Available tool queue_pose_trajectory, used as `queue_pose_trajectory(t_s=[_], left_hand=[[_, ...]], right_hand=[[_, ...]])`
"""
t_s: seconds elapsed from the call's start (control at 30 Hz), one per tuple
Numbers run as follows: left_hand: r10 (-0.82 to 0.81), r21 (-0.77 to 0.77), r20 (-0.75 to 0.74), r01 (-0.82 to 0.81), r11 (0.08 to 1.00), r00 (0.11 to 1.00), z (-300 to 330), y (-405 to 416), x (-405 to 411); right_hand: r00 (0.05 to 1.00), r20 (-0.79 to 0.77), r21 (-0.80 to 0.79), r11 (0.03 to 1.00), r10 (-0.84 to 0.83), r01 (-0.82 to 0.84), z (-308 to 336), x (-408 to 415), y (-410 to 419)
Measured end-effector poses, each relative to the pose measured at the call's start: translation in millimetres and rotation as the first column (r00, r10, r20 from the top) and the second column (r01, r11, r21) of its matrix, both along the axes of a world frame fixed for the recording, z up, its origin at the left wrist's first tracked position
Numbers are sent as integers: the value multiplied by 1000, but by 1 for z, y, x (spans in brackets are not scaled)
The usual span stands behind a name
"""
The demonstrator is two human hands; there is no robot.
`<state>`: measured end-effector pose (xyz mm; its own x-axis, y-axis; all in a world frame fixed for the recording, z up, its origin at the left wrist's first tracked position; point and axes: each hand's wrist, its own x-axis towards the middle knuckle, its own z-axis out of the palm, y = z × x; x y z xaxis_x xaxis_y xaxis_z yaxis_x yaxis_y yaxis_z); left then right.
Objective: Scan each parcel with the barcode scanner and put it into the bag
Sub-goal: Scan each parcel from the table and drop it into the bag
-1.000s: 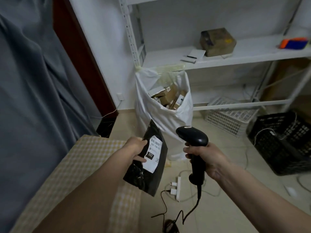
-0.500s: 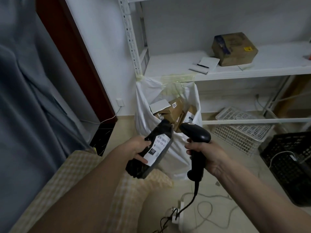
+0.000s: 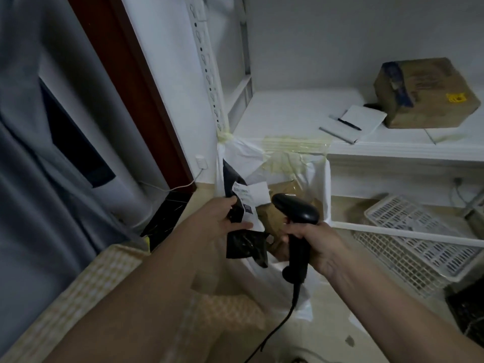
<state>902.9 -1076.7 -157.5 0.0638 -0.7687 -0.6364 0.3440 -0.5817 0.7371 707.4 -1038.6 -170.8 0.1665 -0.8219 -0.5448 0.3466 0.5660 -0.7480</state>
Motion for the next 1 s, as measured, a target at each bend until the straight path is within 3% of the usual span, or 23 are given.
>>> queue_pose_trajectory(t_s=[0.1,0.23,0.3,0.37,0.5,0.6,0.77,1.0], left_hand=[[156,-47,-157,-165,985,975,9,-52,-24],[345,-52,-491,-423,905,800,9,-108,-45],[385,-16,-542,-467,884,747,-3,-123,-54],[425,36,-463,-462,886,778,-27,-130,-64],[395,175,-164,-368,913,904,-81,-114,-83],[391,282,-105,-350,894,914,-107,-105,-81],[324,287,-28,-303,909,945,-116,-113,-68],[178,256,235,-238,937,955,-106,-109,-43]], right_hand=[[1000,-11,-22,999,28,-28,9,-21,-43],[999,-19,-8,999,35,-35,12,-41,-92],[999,-24,-4,999,47,-48,8,-48,-112],[998,-29,13,998,61,-61,0,-52,-126],[992,-75,85,991,106,-99,-23,-54,-138],[985,-95,146,980,147,-132,-39,-52,-142],[979,-89,154,974,182,-167,-40,-43,-150],[948,-80,95,950,307,-299,-31,-19,-146]])
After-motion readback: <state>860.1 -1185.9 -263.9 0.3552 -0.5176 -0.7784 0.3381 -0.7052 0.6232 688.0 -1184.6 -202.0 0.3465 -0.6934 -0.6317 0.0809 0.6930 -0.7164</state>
